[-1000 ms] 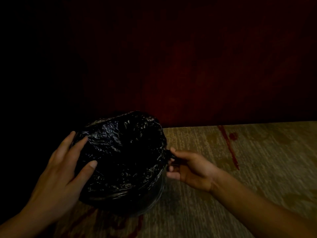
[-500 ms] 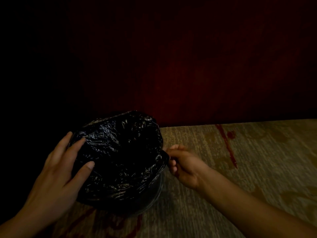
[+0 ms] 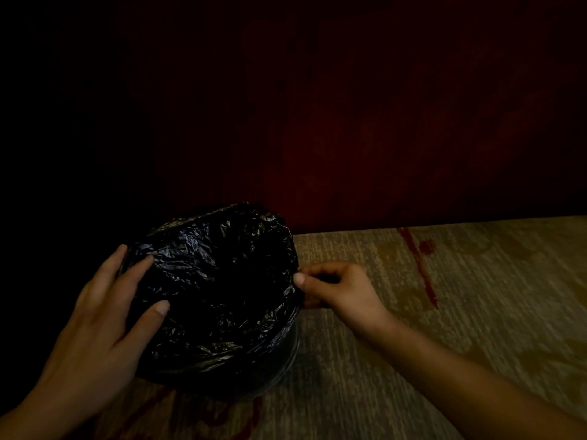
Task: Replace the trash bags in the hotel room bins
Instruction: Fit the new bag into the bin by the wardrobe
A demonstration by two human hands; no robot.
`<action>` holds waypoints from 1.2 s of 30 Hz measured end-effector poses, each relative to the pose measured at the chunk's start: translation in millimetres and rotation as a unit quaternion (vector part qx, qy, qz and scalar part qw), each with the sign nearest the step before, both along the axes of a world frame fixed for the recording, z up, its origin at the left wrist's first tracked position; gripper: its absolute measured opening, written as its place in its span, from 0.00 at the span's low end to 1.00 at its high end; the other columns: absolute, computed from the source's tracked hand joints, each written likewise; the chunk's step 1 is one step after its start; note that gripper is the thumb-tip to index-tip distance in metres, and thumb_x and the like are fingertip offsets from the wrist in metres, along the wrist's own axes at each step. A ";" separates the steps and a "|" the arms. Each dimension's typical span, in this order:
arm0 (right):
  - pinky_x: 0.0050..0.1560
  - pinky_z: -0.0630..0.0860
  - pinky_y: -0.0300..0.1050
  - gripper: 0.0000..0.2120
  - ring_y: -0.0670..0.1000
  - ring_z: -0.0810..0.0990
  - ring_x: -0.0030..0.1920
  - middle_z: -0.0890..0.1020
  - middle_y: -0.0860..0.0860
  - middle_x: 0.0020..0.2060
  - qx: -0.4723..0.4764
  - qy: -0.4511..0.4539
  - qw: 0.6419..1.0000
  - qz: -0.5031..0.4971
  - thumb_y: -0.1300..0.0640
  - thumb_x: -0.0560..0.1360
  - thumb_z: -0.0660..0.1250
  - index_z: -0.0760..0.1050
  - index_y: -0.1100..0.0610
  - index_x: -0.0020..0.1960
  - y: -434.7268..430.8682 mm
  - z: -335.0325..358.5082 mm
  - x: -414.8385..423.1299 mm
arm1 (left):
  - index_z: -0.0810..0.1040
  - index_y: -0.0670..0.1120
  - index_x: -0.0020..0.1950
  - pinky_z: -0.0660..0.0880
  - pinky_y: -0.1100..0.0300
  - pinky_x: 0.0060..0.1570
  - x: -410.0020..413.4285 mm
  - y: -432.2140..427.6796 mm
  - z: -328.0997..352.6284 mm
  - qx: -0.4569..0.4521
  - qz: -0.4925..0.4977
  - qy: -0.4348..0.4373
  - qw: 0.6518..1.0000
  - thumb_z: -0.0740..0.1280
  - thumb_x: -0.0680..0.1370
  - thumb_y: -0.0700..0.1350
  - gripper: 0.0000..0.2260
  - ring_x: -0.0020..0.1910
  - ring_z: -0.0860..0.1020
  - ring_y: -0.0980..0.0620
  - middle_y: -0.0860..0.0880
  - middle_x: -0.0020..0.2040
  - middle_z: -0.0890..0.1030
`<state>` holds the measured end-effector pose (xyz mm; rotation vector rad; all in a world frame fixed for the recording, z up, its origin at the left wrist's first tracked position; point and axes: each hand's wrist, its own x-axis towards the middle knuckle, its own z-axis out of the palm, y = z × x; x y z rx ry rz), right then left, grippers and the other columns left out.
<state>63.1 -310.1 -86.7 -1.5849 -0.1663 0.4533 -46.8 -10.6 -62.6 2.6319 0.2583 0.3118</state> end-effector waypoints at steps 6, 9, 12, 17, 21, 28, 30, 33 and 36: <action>0.47 0.83 0.60 0.09 0.55 0.86 0.41 0.86 0.53 0.38 -0.100 -0.067 0.993 -0.008 0.60 0.70 0.76 0.82 0.50 0.47 4.9 -8.9 2.8 | 0.57 0.62 0.77 0.56 0.40 0.72 0.1 0.1 -1.3 -0.004 0.003 -0.007 1.000 0.46 0.72 0.76 0.37 0.78 0.50 0.54 0.62 0.80 0.48; 0.40 0.83 0.59 0.08 0.53 0.85 0.37 0.85 0.53 0.36 -0.165 -0.117 0.979 -0.019 0.59 0.70 0.75 0.79 0.48 0.42 14.7 -9.7 5.7 | 0.56 0.63 0.76 0.58 0.36 0.72 0.6 -0.7 -0.4 -0.008 0.007 -0.005 1.000 0.46 0.72 0.76 0.36 0.79 0.51 0.51 0.61 0.80 0.48; 0.38 0.82 0.58 0.05 0.54 0.84 0.36 0.84 0.53 0.37 -0.191 -0.137 0.972 -0.006 0.59 0.72 0.72 0.79 0.50 0.41 14.6 -7.6 8.2 | 0.57 0.61 0.77 0.56 0.37 0.73 0.3 -3.5 1.3 -0.003 0.008 -0.009 1.000 0.45 0.72 0.77 0.37 0.78 0.49 0.56 0.61 0.80 0.47; 0.42 0.81 0.52 0.05 0.50 0.82 0.35 0.84 0.53 0.34 -0.110 -0.036 0.993 -0.026 0.66 0.72 0.70 0.82 0.60 0.39 11.7 -4.7 8.9 | 0.57 0.59 0.78 0.55 0.41 0.74 0.7 -4.5 2.1 0.015 0.011 0.002 1.000 0.45 0.71 0.77 0.39 0.75 0.46 0.62 0.65 0.79 0.44; 0.38 0.80 0.46 0.08 0.50 0.81 0.35 0.82 0.54 0.35 0.039 0.117 0.992 -0.039 0.70 0.75 0.65 0.79 0.59 0.43 10.4 -4.4 7.1 | 0.59 0.58 0.77 0.56 0.41 0.73 -0.9 -4.8 4.9 0.007 0.009 0.004 1.000 0.44 0.70 0.78 0.41 0.77 0.49 0.57 0.60 0.80 0.48; 0.37 0.80 0.47 0.09 0.51 0.79 0.36 0.79 0.56 0.37 0.191 0.265 0.945 0.024 0.72 0.75 0.63 0.75 0.59 0.45 -0.1 -8.9 9.1 | 0.58 0.59 0.77 0.57 0.40 0.73 -0.5 0.1 0.3 0.009 0.004 0.004 1.000 0.45 0.71 0.77 0.39 0.77 0.48 0.57 0.61 0.80 0.47; 0.39 0.80 0.45 0.08 0.50 0.81 0.39 0.82 0.53 0.37 0.085 0.161 0.983 0.031 0.71 0.75 0.66 0.77 0.60 0.44 -2.7 -8.2 10.2 | 0.59 0.59 0.77 0.58 0.40 0.73 -0.9 -0.5 0.9 0.005 0.006 0.003 1.000 0.45 0.70 0.78 0.39 0.78 0.49 0.53 0.60 0.80 0.47; 0.39 0.79 0.42 0.08 0.46 0.82 0.37 0.84 0.50 0.36 0.007 0.063 0.997 0.043 0.71 0.75 0.67 0.79 0.59 0.43 -3.0 -8.1 9.4 | 0.57 0.60 0.77 0.58 0.39 0.73 -0.6 -2.0 2.4 0.011 0.008 0.012 1.000 0.45 0.70 0.78 0.40 0.79 0.49 0.53 0.62 0.80 0.46; 0.39 0.78 0.46 0.09 0.48 0.80 0.35 0.82 0.52 0.36 0.049 0.086 0.994 0.039 0.71 0.75 0.66 0.80 0.60 0.47 -3.1 -9.0 6.7 | 0.56 0.62 0.77 0.58 0.39 0.73 -0.1 -0.9 4.0 0.007 0.006 0.018 1.000 0.46 0.68 0.79 0.40 0.79 0.50 0.52 0.62 0.79 0.46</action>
